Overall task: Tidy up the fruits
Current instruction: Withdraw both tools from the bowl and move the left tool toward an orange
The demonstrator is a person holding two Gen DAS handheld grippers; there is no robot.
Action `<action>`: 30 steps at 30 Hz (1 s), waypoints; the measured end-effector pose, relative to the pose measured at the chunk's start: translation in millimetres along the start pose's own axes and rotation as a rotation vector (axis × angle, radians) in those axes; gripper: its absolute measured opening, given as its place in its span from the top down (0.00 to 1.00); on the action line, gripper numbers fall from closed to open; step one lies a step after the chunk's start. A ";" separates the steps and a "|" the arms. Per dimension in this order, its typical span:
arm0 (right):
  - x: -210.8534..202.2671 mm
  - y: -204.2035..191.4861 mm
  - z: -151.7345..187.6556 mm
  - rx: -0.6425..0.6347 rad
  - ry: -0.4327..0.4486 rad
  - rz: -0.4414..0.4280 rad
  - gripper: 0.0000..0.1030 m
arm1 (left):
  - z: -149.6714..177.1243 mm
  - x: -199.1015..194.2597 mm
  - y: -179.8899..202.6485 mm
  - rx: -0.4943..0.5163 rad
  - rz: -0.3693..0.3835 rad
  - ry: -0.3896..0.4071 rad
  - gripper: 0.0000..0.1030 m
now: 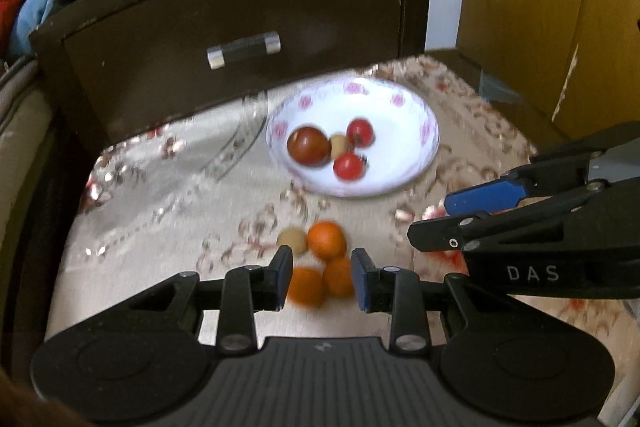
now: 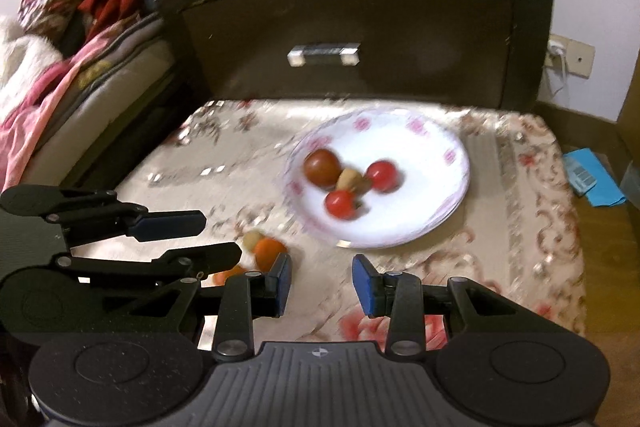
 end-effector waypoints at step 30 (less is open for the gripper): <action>70.2 -34.8 19.8 -0.113 -0.167 -0.152 0.61 | 37.9 29.3 -26.5 0.035 0.065 -0.153 0.55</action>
Point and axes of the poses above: each gripper's, at about its wrist camera, not at the fingertips, and x roughly the way its jaws point, y to its right, z to its underside, the point moved 1 cm from there along x, roughly the way its jaws point, and after that the axes turned 6 degrees about y, right-handed, at the moved point
